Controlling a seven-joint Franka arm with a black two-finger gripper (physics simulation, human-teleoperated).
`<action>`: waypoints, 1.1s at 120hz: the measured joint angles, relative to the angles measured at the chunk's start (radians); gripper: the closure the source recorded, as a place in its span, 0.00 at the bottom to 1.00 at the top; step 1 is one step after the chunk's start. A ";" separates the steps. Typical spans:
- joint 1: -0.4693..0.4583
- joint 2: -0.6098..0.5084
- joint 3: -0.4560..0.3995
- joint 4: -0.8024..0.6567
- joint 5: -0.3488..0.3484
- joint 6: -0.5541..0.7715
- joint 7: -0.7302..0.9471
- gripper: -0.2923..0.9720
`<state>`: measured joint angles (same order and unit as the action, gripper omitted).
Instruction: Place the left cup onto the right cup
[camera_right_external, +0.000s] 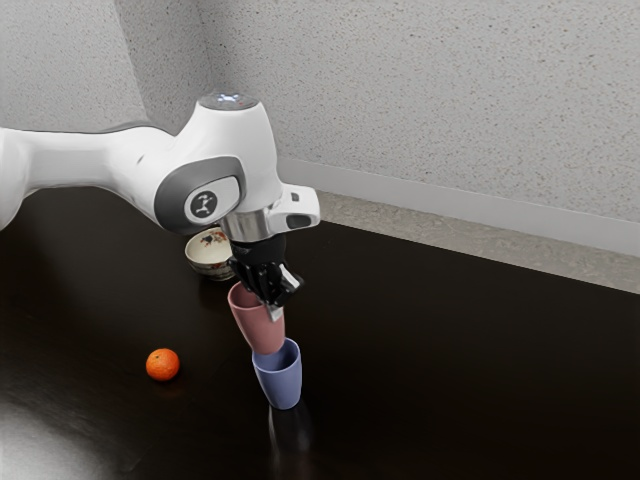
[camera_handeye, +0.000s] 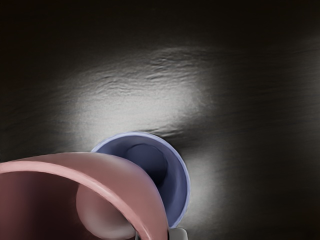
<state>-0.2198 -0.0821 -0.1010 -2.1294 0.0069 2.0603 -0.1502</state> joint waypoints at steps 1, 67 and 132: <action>0.000 0.000 0.000 0.000 0.000 0.000 0.000 0.85; -0.003 0.029 -0.009 -0.014 -0.001 0.023 -0.022 0.85; -0.009 0.066 -0.012 -0.010 -0.003 0.051 -0.032 0.85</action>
<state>-0.2288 -0.0157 -0.1126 -2.1390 0.0042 2.1111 -0.1819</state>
